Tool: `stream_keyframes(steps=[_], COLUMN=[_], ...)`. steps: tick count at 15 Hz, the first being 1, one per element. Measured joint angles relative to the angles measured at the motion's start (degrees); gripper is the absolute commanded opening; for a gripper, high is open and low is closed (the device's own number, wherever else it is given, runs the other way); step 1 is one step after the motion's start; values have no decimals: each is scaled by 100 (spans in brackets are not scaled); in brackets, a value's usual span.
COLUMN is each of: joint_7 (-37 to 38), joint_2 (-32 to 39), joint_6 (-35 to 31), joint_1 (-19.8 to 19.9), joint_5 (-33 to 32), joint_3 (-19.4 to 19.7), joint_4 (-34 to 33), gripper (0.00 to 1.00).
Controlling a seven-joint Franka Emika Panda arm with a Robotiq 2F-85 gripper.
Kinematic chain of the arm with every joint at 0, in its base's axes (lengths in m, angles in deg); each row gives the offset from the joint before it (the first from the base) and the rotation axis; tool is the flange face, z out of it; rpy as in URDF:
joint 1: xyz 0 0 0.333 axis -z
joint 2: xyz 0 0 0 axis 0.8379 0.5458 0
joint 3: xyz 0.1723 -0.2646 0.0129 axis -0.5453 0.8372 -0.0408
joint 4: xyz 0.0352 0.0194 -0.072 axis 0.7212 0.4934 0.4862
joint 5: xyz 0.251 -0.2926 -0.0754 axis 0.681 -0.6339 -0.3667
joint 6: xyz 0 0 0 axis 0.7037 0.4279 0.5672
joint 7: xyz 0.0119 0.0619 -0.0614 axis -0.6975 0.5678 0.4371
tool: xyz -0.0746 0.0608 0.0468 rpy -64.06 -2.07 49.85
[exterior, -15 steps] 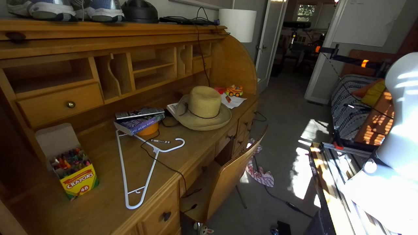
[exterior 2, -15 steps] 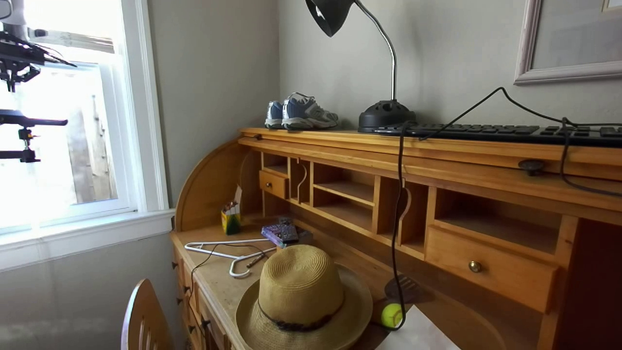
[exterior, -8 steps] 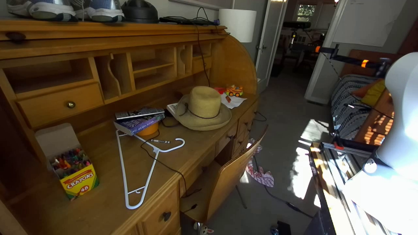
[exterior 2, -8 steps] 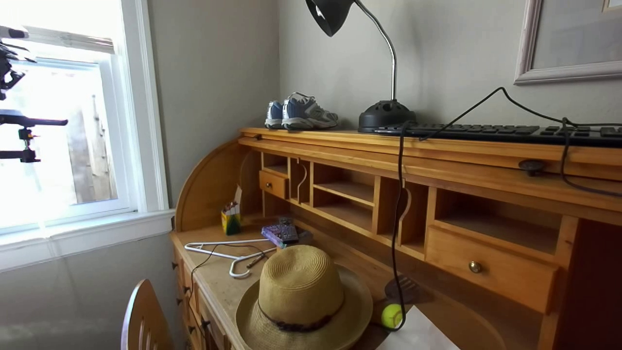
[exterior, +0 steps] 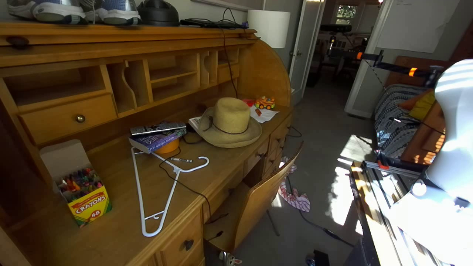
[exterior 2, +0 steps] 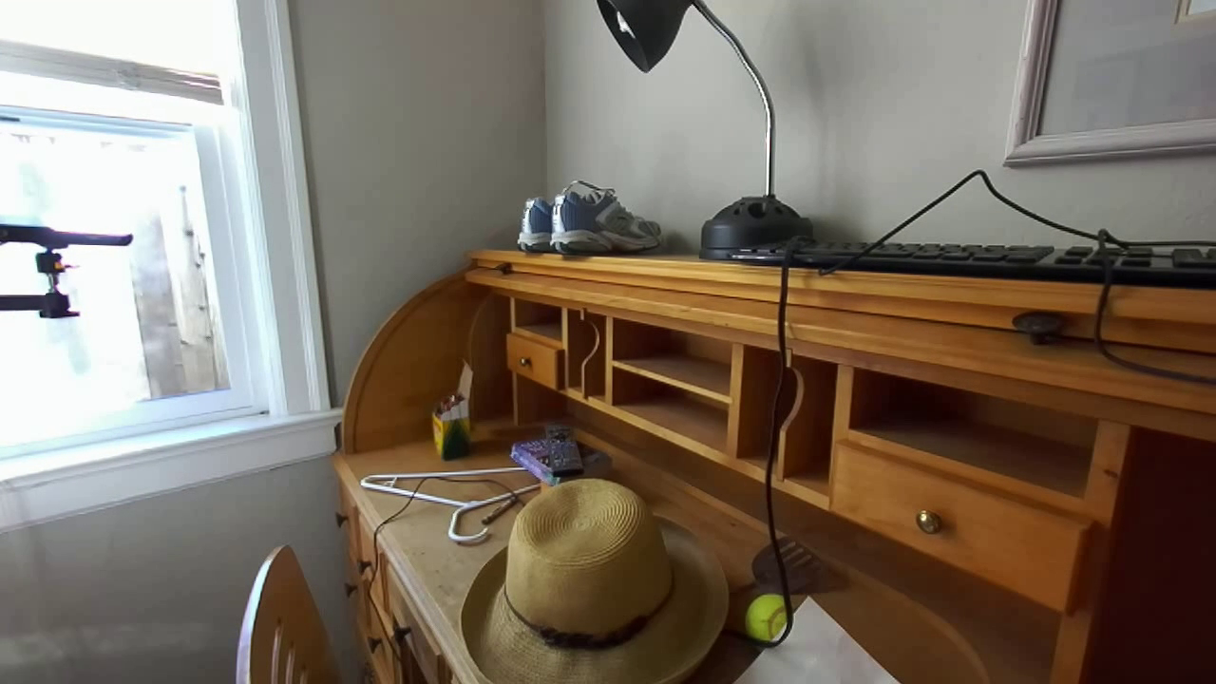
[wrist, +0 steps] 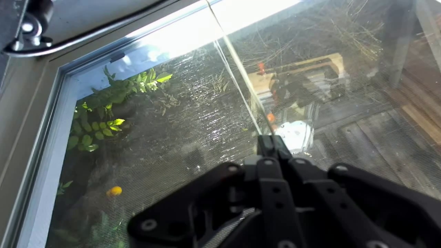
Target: Drop the blinds
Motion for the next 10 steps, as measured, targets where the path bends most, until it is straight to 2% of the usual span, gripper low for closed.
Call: stream_keyframes(steps=[3,10], joint_7=[121,687], joint_2=[-5,-219], joint_6=[-192,-369], joint_1=[-45,201], joint_5=[83,-994], joint_3=[-11,-54], joint_4=[35,129], gripper=[0,0])
